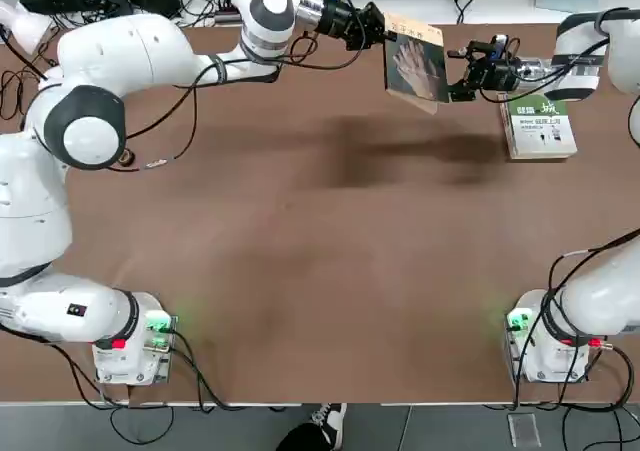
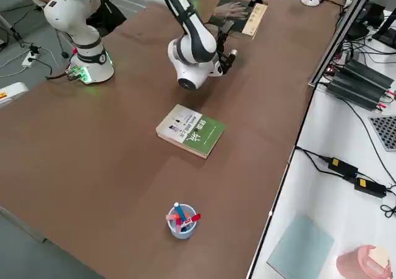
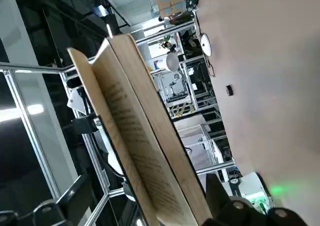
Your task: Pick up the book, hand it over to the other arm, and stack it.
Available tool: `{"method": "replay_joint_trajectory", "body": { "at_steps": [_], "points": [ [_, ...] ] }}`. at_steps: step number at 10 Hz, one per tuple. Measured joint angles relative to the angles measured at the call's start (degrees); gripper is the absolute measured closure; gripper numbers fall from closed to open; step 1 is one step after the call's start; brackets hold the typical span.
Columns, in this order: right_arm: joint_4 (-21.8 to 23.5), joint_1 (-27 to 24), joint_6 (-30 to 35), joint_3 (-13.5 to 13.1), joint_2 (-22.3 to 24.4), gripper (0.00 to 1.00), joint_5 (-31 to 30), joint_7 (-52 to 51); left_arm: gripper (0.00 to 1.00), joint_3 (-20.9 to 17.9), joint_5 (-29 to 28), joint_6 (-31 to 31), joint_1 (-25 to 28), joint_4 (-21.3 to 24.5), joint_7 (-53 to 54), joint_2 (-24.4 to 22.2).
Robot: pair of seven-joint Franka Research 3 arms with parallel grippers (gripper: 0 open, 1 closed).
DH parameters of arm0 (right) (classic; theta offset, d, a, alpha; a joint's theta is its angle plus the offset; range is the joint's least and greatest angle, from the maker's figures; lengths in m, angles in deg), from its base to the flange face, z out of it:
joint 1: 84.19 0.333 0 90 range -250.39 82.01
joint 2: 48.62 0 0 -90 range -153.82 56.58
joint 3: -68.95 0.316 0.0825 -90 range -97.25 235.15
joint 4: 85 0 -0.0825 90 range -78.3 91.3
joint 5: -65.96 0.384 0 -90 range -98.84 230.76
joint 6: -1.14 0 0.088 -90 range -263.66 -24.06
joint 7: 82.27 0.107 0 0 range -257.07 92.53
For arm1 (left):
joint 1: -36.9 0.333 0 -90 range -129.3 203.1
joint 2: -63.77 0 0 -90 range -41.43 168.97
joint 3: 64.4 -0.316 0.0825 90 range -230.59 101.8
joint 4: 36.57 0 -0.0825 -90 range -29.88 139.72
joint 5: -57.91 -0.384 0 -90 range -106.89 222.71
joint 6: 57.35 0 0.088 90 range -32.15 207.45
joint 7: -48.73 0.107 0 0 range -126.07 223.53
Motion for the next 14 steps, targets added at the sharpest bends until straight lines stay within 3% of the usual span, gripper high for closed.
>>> {"method": "replay_joint_trajectory", "body": {
  "at_steps": [10,14],
  "points": [
    [-0.5,0.9,-1.5,0.2,0.0,0.00,-3.1,-7.5,0.99,-0.5,0.0,0.0,0.0,0.0,1.1,0.0],
    [-0.7,1.1,-4.5,3.0,0.0,0.00,-2.0,-7.5,0.99,-0.6,0.0,0.0,0.0,0.0,1.3,0.0]
  ]
}}
